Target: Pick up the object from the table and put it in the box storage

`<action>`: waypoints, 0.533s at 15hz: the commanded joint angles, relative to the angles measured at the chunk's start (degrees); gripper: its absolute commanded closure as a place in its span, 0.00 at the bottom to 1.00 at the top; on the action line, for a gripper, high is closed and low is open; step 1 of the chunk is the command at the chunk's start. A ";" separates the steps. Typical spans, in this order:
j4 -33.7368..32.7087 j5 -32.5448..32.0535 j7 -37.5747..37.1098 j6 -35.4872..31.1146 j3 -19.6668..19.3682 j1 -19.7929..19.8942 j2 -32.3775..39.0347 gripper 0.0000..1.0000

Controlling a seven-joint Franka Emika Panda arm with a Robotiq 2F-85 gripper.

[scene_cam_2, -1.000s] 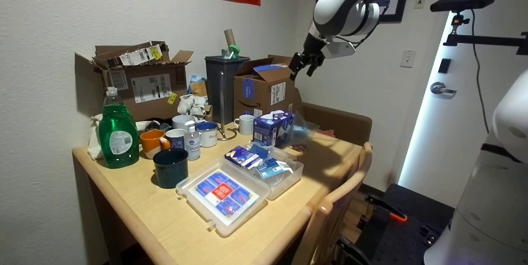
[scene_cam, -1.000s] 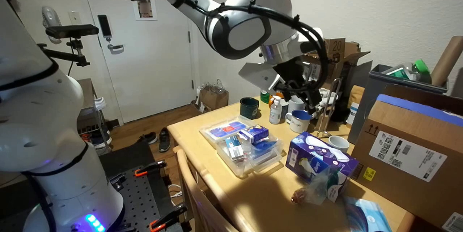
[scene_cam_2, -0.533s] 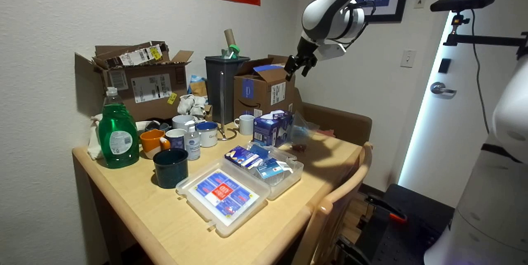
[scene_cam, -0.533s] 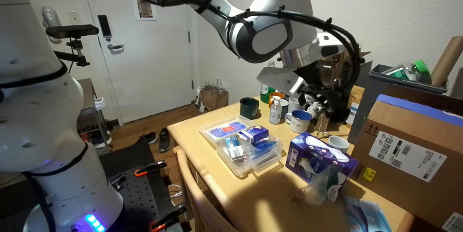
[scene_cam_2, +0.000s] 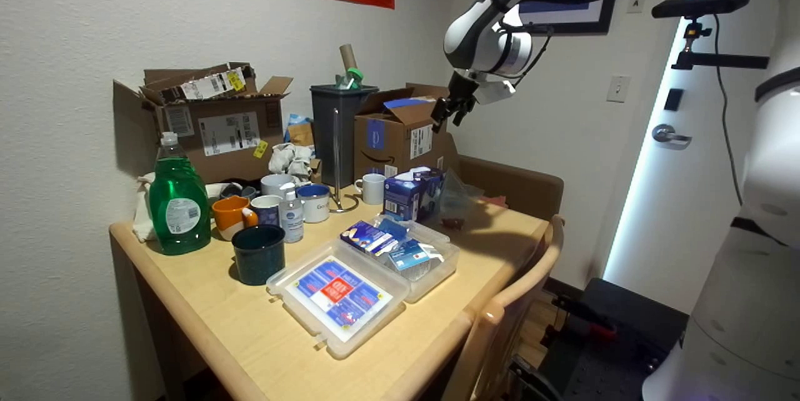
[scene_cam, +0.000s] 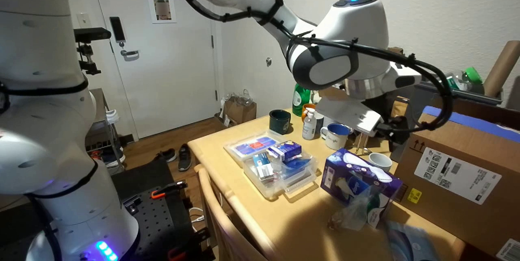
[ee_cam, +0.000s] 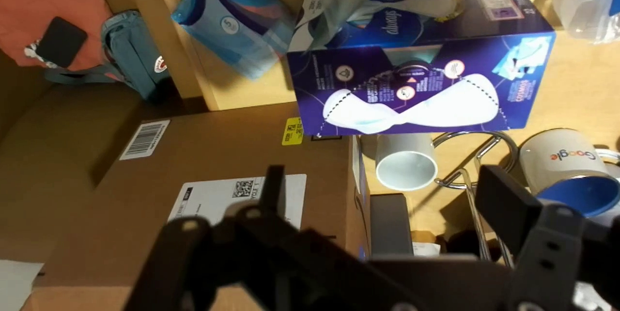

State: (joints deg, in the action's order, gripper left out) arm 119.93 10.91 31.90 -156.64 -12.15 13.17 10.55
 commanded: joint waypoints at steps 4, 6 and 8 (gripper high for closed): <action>-5.96 2.21 8.59 3.24 3.78 7.59 5.41 0.00; -6.74 3.08 11.66 3.74 5.10 9.91 6.80 0.00; -7.61 3.45 13.72 3.98 5.84 11.68 8.66 0.00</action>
State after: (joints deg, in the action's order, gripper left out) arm 115.09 12.48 41.52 -154.80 -8.22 21.89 16.67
